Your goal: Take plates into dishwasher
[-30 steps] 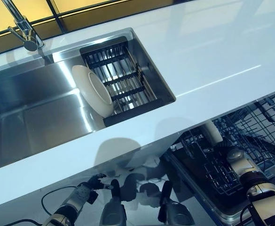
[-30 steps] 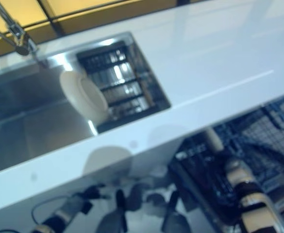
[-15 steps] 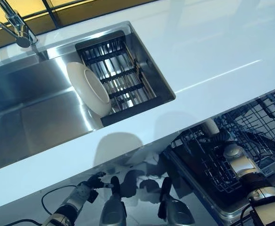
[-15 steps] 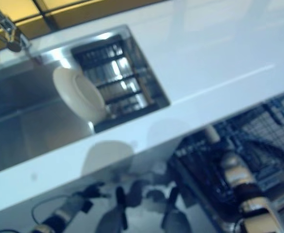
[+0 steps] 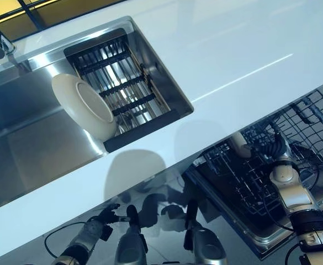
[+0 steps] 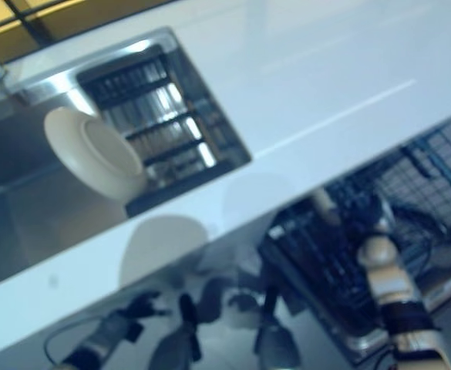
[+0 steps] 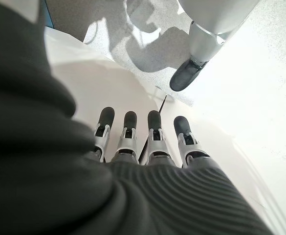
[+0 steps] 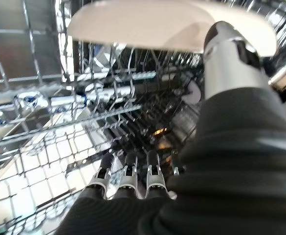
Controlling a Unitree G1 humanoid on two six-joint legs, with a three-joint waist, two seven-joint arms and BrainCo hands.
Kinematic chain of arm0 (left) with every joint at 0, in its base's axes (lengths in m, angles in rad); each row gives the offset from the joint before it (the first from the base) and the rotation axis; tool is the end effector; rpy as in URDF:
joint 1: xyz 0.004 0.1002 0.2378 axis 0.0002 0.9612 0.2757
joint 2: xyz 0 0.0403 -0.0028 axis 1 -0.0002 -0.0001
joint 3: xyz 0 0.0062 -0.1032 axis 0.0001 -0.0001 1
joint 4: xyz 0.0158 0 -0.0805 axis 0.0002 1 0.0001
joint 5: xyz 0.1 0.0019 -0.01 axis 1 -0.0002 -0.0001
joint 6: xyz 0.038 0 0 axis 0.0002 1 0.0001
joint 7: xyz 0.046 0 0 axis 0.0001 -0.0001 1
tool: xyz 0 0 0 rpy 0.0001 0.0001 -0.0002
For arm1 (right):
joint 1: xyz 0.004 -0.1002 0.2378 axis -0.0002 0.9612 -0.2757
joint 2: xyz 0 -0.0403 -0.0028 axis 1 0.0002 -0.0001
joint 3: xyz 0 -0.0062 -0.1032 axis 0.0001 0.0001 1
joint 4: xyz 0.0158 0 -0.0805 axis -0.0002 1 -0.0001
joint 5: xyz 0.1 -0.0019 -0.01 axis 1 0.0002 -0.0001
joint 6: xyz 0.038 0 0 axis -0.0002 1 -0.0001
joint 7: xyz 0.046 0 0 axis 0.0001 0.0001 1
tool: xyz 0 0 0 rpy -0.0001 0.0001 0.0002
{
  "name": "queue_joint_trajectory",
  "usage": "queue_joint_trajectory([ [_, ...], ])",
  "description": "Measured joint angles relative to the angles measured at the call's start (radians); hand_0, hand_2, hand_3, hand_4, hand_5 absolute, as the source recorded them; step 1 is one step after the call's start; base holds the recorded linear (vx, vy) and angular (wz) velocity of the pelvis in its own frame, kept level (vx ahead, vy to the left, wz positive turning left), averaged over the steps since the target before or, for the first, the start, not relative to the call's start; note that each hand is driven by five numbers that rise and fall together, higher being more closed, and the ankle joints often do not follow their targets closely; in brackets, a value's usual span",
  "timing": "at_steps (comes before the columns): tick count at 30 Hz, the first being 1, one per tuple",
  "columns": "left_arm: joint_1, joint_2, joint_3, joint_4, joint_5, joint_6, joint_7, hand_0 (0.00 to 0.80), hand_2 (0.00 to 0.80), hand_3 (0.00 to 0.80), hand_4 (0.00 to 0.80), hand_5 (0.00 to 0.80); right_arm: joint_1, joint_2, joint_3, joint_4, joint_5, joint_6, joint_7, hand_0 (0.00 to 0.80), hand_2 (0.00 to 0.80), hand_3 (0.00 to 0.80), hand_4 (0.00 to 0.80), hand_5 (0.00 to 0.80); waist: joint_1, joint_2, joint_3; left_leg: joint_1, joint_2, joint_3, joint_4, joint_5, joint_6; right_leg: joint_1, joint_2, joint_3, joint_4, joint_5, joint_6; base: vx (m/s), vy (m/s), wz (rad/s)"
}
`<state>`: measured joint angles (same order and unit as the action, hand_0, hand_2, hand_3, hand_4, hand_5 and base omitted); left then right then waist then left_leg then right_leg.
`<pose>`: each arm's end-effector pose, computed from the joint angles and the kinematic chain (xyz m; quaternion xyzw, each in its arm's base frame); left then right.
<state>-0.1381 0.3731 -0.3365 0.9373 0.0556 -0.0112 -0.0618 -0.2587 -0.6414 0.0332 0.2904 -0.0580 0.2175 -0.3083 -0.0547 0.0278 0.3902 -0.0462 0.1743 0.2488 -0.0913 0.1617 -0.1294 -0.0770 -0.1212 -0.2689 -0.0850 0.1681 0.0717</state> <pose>0.1627 0.2298 -0.0726 0.2616 0.4047 -0.1042 0.8700 0.2475 -0.2798 0.0857 -0.3485 0.0640 -0.2139 0.9103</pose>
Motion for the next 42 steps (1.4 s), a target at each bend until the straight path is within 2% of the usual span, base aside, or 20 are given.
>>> queue_joint_trajectory([
  [5, 0.019, -0.002, 0.012, -0.008, 0.0, -0.001, 0.004, 0.0, 0.0, 0.0, 0.0, 0.0, 0.051, -0.001, -0.077, -0.045, 0.058, 0.002, -0.01, 0.0, 0.0, 0.0, 0.0, 0.0, -0.011, 0.0, 0.0, 0.008, -0.002, 0.01, 0.0, -0.003, 0.001, 0.003, -0.001, 0.009, 0.0, 0.001, 0.0, 0.032, 0.06, -0.05],
  [9, 0.049, -0.009, 0.039, -0.007, -0.001, -0.002, 0.005, 0.0, 0.0, 0.0, 0.0, 0.0, 0.129, -0.018, -0.165, -0.197, 0.137, -0.023, 0.021, 0.0, 0.0, 0.0, 0.0, 0.0, -0.029, 0.0, 0.0, 0.03, -0.003, 0.024, -0.001, -0.013, 0.001, 0.014, -0.002, 0.024, 0.0, 0.001, 0.001, 0.053, 0.086, -0.1],
  [13, 0.066, -0.026, 0.059, 0.0, -0.001, -0.003, 0.009, 0.0, 0.0, 0.0, 0.0, 0.0, 0.201, -0.061, -0.263, -0.347, 0.238, -0.125, 0.042, 0.0, 0.0, 0.0, 0.0, 0.0, -0.047, -0.005, -0.003, 0.057, -0.006, 0.028, -0.001, -0.023, 0.002, 0.04, -0.007, 0.029, 0.0, -0.001, 0.003, 0.084, 0.14, -0.02],
  [16, 0.079, -0.032, 0.08, 0.022, -0.001, -0.006, 0.02, 0.0, 0.0, 0.0, 0.0, 0.0, 0.204, -0.077, -0.311, -0.432, 0.3, -0.211, 0.042, 0.0, 0.0, 0.0, 0.0, 0.0, -0.059, -0.027, -0.02, 0.074, -0.006, 0.045, -0.001, -0.027, 0.004, 0.047, -0.008, 0.043, 0.0, 0.0, 0.004, 0.095, 0.189, -0.11],
  [17, 0.08, -0.033, 0.081, 0.032, -0.002, -0.008, 0.022, 0.0, 0.0, 0.0, 0.0, 0.0, 0.204, -0.082, -0.314, -0.446, 0.31, -0.221, 0.042, 0.0, 0.0, 0.0, 0.0, 0.0, -0.062, -0.031, -0.027, 0.076, -0.006, 0.048, -0.002, -0.028, 0.004, 0.048, -0.009, 0.045, 0.0, 0.0, 0.004, 0.108, 0.201, -0.12],
  [21, 0.1, -0.038, 0.082, 0.11, -0.01, -0.024, 0.028, 0.0, 0.0, 0.0, 0.0, 0.0, 0.198, -0.096, -0.319, -0.531, 0.366, -0.34, 0.058, 0.0, 0.0, 0.0, 0.0, 0.0, -0.064, -0.071, -0.12, 0.092, -0.011, 0.054, -0.002, -0.035, 0.005, 0.058, -0.013, 0.054, 0.0, -0.001, 0.006, 0.094, 0.219, -0.05],
  [23, 0.101, -0.044, 0.082, 0.142, -0.01, -0.029, 0.034, 0.0, 0.0, 0.0, 0.0, 0.0, 0.16, -0.111, -0.311, -0.56, 0.365, -0.367, 0.07, 0.0, 0.0, 0.0, 0.0, 0.0, -0.062, -0.085, -0.156, 0.094, -0.021, 0.052, -0.002, -0.036, 0.011, 0.06, -0.023, 0.053, 0.001, 0.0, 0.012, 0.091, 0.222, 0.04],
  [28, 0.121, -0.046, 0.08, 0.196, -0.01, -0.039, 0.043, 0.0, 0.0, 0.0, 0.0, 0.0, 0.037, -0.17, -0.254, -0.603, 0.343, -0.387, 0.121, 0.0, 0.0, 0.0, 0.0, 0.0, -0.032, -0.121, -0.24, 0.108, -0.068, 0.049, -0.001, -0.046, 0.036, 0.068, -0.073, 0.054, 0.014, -0.011, 0.037, 0.108, 0.236, 0.06],
  [30, 0.127, -0.043, 0.078, 0.215, -0.01, -0.039, 0.047, 0.0, 0.0, 0.0, 0.0, 0.0, -0.015, -0.175, -0.214, -0.604, 0.321, -0.385, 0.14, 0.0, 0.0, 0.0, 0.0, 0.0, -0.016, -0.14, -0.266, 0.106, -0.095, 0.047, -0.001, -0.049, 0.053, 0.061, -0.1, 0.055, 0.025, -0.019, 0.058, 0.112, 0.243, 0.05],
  [31, 0.126, -0.043, 0.078, 0.226, -0.01, -0.039, 0.048, 0.0, 0.0, 0.0, 0.0, 0.0, -0.032, -0.181, -0.198, -0.604, 0.311, -0.383, 0.152, 0.0, 0.0, 0.0, 0.0, 0.0, -0.006, -0.151, -0.276, 0.106, -0.109, 0.045, 0.001, -0.053, 0.064, 0.058, -0.115, 0.056, 0.03, -0.029, 0.079, 0.1, 0.187, 0.08],
  [33, 0.129, -0.042, 0.073, 0.243, -0.007, -0.039, 0.048, 0.0, 0.0, 0.0, 0.0, 0.0, -0.056, -0.205, -0.159, -0.603, 0.293, -0.373, 0.176, 0.0, 0.0, 0.0, 0.0, 0.0, 0.012, -0.156, -0.283, 0.103, -0.119, 0.024, 0.0, -0.061, 0.089, 0.069, -0.14, 0.046, 0.052, -0.081, 0.16, 0.109, 0.146, 0.22],
  [34, 0.129, -0.035, 0.069, 0.247, -0.002, -0.039, 0.047, 0.0, 0.0, 0.0, 0.0, 0.0, -0.063, -0.213, -0.144, -0.601, 0.285, -0.366, 0.191, 0.0, 0.0, 0.0, 0.0, 0.0, 0.019, -0.161, -0.287, 0.1, -0.126, 0.014, -0.001, -0.062, 0.098, 0.063, -0.154, 0.045, 0.091, -0.097, 0.181, 0.099, 0.092, 0.3],
  [35, 0.131, -0.029, 0.065, 0.248, 0.0, -0.038, 0.048, 0.0, 0.0, 0.0, 0.0, 0.0, -0.065, -0.214, -0.136, -0.601, 0.283, -0.364, 0.197, 0.0, 0.0, 0.0, 0.0, 0.0, 0.019, -0.161, -0.289, 0.096, -0.128, 0.007, -0.001, -0.062, 0.1, 0.058, -0.16, 0.046, 0.124, -0.091, 0.175, 0.123, 0.08, 0.61],
  [36, 0.133, -0.007, 0.06, 0.248, 0.007, -0.035, 0.049, 0.0, 0.0, 0.0, 0.0, 0.0, -0.076, -0.221, -0.113, -0.6, 0.271, -0.359, 0.217, 0.0, 0.0, 0.0, 0.0, 0.0, 0.019, -0.175, -0.301, 0.084, -0.132, -0.033, -0.001, -0.059, 0.104, 0.056, -0.153, 0.069, 0.197, -0.07, 0.151, 0.148, 0.068, 0.7],
  [37, 0.131, -0.003, 0.056, 0.248, 0.009, -0.029, 0.049, 0.0, 0.0, 0.0, 0.0, 0.0, -0.106, -0.229, -0.087, -0.596, 0.255, -0.354, 0.231, 0.0, 0.0, 0.0, 0.0, 0.0, 0.019, -0.17, -0.298, 0.083, -0.12, -0.063, -0.001, -0.059, 0.104, 0.049, -0.14, 0.091, 0.234, -0.052, 0.143, 0.19, 0.062, 0.83],
  [39, 0.129, -0.004, 0.052, 0.247, 0.009, -0.019, 0.048, 0.0, 0.0, 0.0, 0.0, 0.0, -0.154, -0.252, -0.049, -0.595, 0.228, -0.346, 0.252, 0.0, 0.0, 0.0, 0.0, 0.0, 0.019, -0.132, -0.294, 0.068, -0.094, -0.125, 0.0, -0.058, 0.107, 0.025, -0.115, 0.122, 0.3, -0.009, 0.145, 0.2, 0.003, 0.76],
  [40, 0.128, -0.004, 0.052, 0.248, 0.01, -0.014, 0.047, 0.0, 0.0, 0.0, 0.0, 0.0, -0.191, -0.28, -0.02, -0.592, 0.209, -0.339, 0.259, 0.0, 0.0, 0.0, 0.0, 0.0, 0.017, -0.118, -0.291, 0.067, -0.091, -0.169, 0.0, -0.048, 0.12, 0.014, -0.105, 0.146, 0.321, -0.032, 0.158, 0.218, -0.034, 0.77],
  [42, 0.127, 0.004, 0.057, 0.249, 0.011, -0.001, 0.047, 0.0, 0.0, 0.0, 0.0, 0.0, -0.282, -0.34, 0.025, -0.578, 0.171, -0.337, 0.276, 0.0, 0.0, 0.0, 0.0, 0.0, 0.024, -0.12, -0.293, 0.048, -0.09, -0.225, 0.002, -0.045, 0.125, 0.03, -0.068, 0.182, 0.203, -0.086, 0.158, 0.24, -0.062, 0.73],
])
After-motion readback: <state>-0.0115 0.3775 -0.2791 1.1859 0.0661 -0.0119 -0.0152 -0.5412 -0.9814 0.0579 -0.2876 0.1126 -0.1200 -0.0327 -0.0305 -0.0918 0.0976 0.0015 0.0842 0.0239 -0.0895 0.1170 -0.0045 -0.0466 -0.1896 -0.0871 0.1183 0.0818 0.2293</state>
